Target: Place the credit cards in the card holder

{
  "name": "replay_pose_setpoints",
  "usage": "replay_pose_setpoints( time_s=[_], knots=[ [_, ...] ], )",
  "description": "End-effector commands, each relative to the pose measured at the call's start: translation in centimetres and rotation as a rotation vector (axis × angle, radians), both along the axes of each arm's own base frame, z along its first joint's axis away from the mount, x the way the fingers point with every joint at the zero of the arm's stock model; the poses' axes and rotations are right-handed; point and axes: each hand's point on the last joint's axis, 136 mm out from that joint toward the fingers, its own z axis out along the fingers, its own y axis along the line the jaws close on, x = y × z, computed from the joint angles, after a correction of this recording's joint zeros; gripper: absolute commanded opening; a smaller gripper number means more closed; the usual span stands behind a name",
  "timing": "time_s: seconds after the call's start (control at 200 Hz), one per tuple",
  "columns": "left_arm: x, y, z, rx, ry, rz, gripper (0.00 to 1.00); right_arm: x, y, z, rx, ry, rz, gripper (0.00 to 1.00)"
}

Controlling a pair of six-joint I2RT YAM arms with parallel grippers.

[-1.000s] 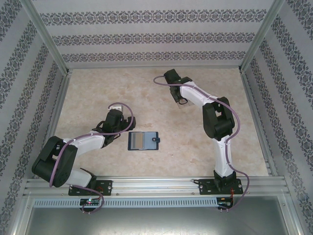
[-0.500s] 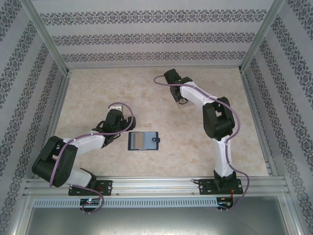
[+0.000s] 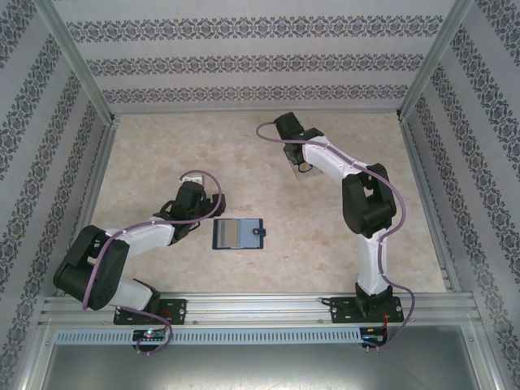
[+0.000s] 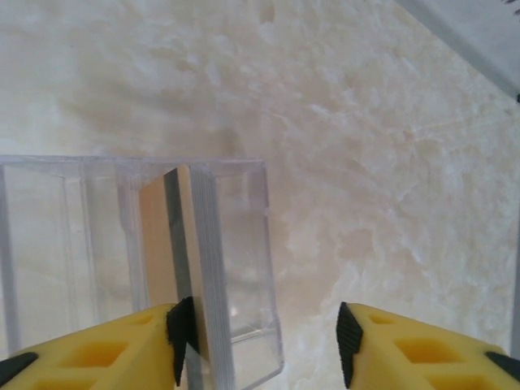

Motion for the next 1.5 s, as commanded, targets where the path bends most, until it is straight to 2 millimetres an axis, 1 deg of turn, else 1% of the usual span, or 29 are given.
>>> replay_pose_setpoints(
  time_s=[0.0,0.145,0.29,0.38,0.49,0.615,0.679,0.779,0.804,0.884,0.999,1.129,1.264,1.289,1.359,1.399,1.439,1.494],
  knots=[
    [0.5,0.3,0.3,-0.005,0.003,0.027,0.93,-0.4,0.0,-0.1,0.013,0.02,0.012,0.47],
    [0.5,0.3,0.0,-0.01,0.009,0.031,0.93,-0.7,0.2,-1.0,0.037,0.049,0.012,0.37],
    [0.5,0.5,0.2,-0.01,0.006,0.04,0.93,-0.9,0.2,-1.0,0.055,0.055,0.01,0.28],
    [0.5,0.8,0.0,-0.022,0.01,0.045,0.93,-1.1,0.2,-0.8,0.069,0.06,0.015,0.2],
    [0.5,0.9,0.1,-0.027,0.007,0.048,0.93,-1.1,0.0,-0.8,0.088,0.057,0.006,0.16],
    [0.4,0.9,-0.1,-0.031,0.012,0.05,0.93,-1.3,0.2,-1.0,0.132,0.071,0.0,0.04],
    [0.5,0.9,0.1,-0.031,0.006,0.049,0.93,-1.5,0.4,-0.8,0.162,0.073,-0.003,0.03],
    [0.3,1.0,-0.1,-0.032,0.007,0.055,0.93,-1.7,1.1,0.1,0.236,0.068,0.0,0.01],
    [0.4,1.0,0.0,-0.032,0.007,0.055,0.93,-1.7,1.2,0.6,0.252,0.062,0.002,0.0],
    [0.4,0.9,0.1,-0.031,0.006,0.049,0.93,-1.8,1.5,2.0,0.297,0.037,0.0,0.0],
    [0.3,1.1,0.0,-0.034,0.002,0.055,0.93,-2.5,2.3,3.9,0.386,0.021,0.004,0.0],
    [0.3,0.8,0.2,-0.039,0.003,0.04,0.93,-3.9,3.1,5.8,0.49,0.001,0.006,0.0],
    [-0.2,0.6,0.2,-0.052,0.047,0.024,0.94,-6.5,4.7,6.8,0.694,-0.011,-0.019,0.0],
    [-0.5,0.5,0.1,-0.049,0.078,0.017,0.96,-7.0,5.1,6.8,0.733,-0.011,-0.025,0.0],
    [-1.1,0.3,0.2,-0.026,0.16,-0.015,0.96,-8.7,6.1,6.8,0.842,-0.015,-0.024,0.0],
    [-1.9,0.2,-0.1,-0.015,0.216,-0.033,0.95,-9.8,6.7,6.4,0.892,-0.007,-0.036,0.0],
    [-2.7,0.1,-0.4,-0.025,0.258,-0.038,0.96,-10.9,7.8,6.4,0.96,0.01,-0.031,0.0],
    [-3.7,-0.3,-0.7,-0.068,0.293,-0.047,0.95,-12.5,9.2,5.8,1.049,0.051,-0.029,0.0]
  ],
)
